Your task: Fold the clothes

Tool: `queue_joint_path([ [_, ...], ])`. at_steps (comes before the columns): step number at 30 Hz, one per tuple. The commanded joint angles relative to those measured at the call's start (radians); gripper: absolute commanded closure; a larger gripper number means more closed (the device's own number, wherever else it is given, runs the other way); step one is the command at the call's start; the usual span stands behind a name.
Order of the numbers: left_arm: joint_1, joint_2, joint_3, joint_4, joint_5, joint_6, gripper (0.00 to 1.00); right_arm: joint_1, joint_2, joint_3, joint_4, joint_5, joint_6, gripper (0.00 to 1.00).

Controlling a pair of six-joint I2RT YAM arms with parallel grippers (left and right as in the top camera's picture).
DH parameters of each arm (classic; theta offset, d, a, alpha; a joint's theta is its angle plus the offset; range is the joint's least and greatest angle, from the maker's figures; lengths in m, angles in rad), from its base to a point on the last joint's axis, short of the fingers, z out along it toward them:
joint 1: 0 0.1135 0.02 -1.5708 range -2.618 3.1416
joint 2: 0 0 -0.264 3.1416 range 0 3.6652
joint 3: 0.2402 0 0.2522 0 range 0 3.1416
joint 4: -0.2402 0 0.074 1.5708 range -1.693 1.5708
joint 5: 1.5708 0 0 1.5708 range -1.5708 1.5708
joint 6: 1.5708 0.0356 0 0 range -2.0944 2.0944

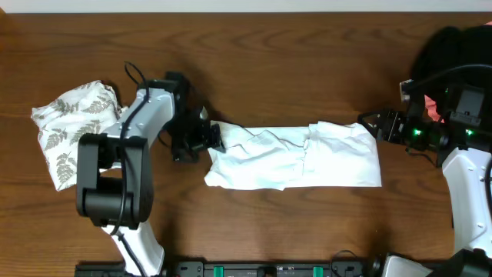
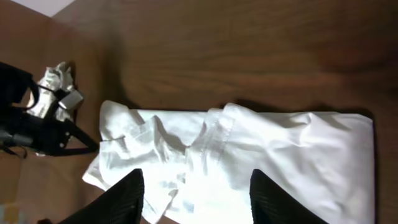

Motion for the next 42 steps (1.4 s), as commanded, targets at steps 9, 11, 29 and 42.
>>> queue_joint_path([
  [9,-0.057,0.027,-0.116,0.126,0.081,-0.001,0.14,0.008,0.0,0.002,-0.011,0.005,-0.029,0.48],
  [11,-0.082,0.027,-0.128,0.137,0.081,-0.005,0.14,0.008,0.0,0.002,-0.013,0.005,-0.029,0.48],
  [29,-0.1,-0.005,-0.131,0.113,-0.159,-0.066,0.94,0.008,0.0,0.002,-0.038,0.005,-0.036,0.49],
  [42,0.217,-0.226,-0.118,0.081,-0.294,-0.069,0.94,0.007,0.0,0.002,-0.052,0.009,-0.063,0.48],
])
